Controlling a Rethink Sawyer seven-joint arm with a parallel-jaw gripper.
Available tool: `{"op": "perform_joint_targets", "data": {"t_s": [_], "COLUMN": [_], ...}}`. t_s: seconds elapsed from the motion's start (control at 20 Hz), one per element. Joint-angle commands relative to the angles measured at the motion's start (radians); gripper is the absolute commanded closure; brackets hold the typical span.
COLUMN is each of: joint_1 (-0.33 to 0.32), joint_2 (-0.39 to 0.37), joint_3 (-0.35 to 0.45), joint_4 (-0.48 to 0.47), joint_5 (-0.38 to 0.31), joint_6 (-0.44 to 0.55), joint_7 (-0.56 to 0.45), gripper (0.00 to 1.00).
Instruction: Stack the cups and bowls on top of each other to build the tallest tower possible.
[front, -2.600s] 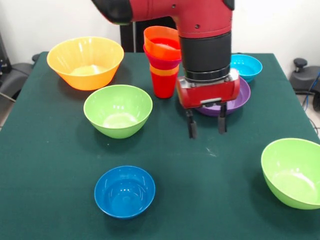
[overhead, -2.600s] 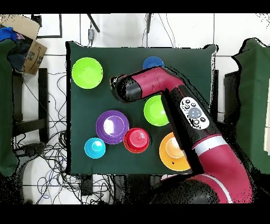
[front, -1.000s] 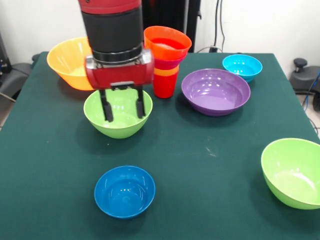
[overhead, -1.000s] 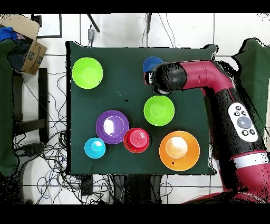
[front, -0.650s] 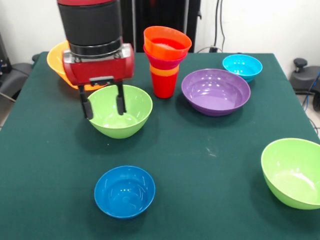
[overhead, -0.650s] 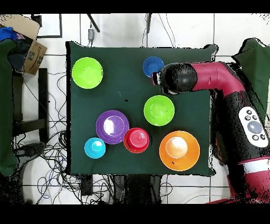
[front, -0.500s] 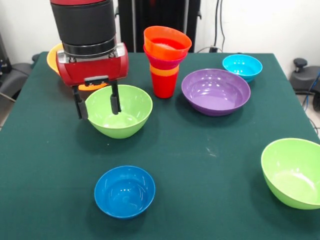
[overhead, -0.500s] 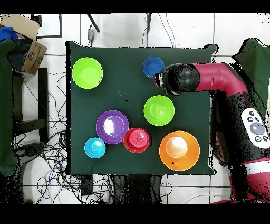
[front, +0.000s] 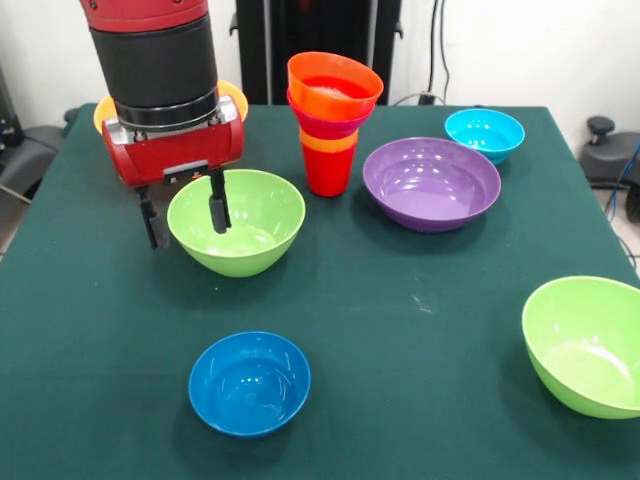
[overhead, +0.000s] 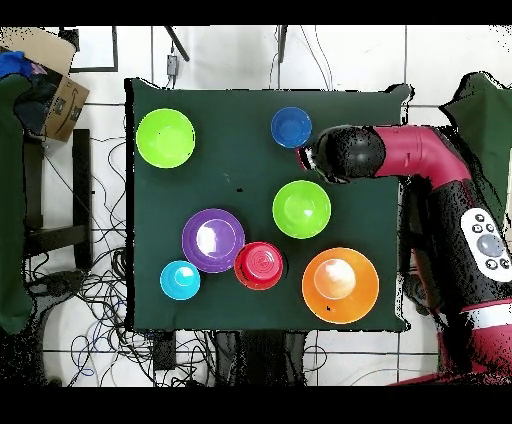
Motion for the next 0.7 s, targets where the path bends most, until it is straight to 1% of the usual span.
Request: {"op": "perform_joint_targets", "data": {"t_s": [0.05,0.55,0.7], "joint_1": [0.003,0.001,0.007], "joint_2": [0.089,0.113,0.109], "joint_3": [-0.011,-0.008,-0.012], "joint_4": [0.048,0.049,0.044], "joint_5": [-0.066,-0.076,-0.078], "joint_6": [0.026,0.020,0.034], "joint_7": [-0.315,-0.322,-0.318], "gripper": [0.00,0.00,0.00]}}
